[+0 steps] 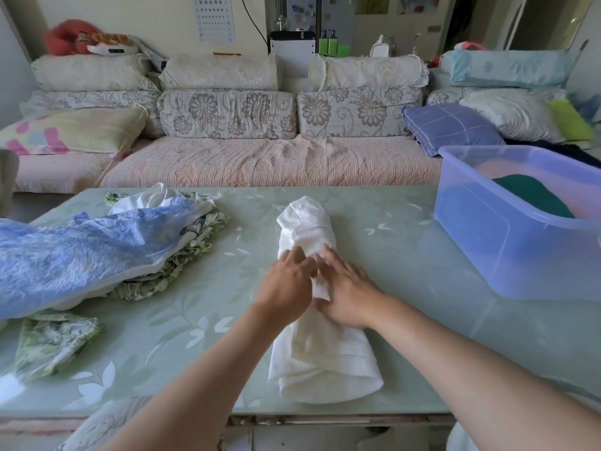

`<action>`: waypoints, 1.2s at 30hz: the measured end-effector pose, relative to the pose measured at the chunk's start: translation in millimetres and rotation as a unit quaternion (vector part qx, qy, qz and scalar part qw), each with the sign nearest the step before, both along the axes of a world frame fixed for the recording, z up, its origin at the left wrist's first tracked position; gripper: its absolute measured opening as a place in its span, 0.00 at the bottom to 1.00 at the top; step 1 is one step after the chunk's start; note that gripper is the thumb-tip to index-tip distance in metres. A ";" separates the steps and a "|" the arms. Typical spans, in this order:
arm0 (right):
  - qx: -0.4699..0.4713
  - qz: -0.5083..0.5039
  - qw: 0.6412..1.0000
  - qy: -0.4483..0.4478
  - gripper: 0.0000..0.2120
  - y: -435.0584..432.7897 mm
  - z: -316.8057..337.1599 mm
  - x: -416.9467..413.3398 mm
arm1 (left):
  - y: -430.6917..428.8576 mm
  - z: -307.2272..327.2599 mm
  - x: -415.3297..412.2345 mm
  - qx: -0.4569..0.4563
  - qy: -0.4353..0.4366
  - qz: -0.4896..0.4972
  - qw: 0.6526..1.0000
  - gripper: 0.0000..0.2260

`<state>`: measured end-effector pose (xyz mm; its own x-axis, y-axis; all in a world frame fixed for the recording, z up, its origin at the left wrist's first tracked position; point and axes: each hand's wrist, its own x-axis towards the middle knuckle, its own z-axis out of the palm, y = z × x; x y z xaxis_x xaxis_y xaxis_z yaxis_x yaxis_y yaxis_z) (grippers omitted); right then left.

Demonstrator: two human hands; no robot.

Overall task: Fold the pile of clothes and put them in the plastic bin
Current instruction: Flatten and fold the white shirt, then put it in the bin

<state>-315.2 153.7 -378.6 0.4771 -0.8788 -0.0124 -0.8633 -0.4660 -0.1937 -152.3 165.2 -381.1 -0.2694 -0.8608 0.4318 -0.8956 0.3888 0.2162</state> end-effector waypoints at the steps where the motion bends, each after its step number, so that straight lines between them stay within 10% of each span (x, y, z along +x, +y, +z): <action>1: 0.018 0.006 1.000 -0.001 0.43 4.2 -4.2 -0.9 | 4.2 -4.9 -1.9 0.015 -0.025 -0.035 0.999 0.14; 8: 0.050 0.043 0.996 0.064 0.43 23.6 -14.0 -24.4 | 36.4 -25.5 25.1 0.182 -0.177 -0.055 0.966 0.41; 18: 0.077 0.095 0.987 0.106 0.36 50.1 0.5 -36.7 | 74.7 -3.9 37.4 0.233 -0.109 -0.142 0.956 0.31; 25: 0.131 0.163 0.975 0.081 0.51 75.9 9.9 -40.0 | 99.9 -4.0 38.7 0.244 -0.136 -0.132 0.951 0.52; 36: 0.026 0.088 0.995 -0.050 0.13 77.6 10.9 -42.4 | 102.0 4.7 25.9 0.144 -0.034 -0.087 0.985 0.11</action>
<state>-357.6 231.3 -367.7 0.6244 -0.7811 0.0002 -0.7443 -0.5951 -0.3030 -126.4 267.1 -376.4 -0.4441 -0.8828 0.1533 -0.8366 0.4698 0.2816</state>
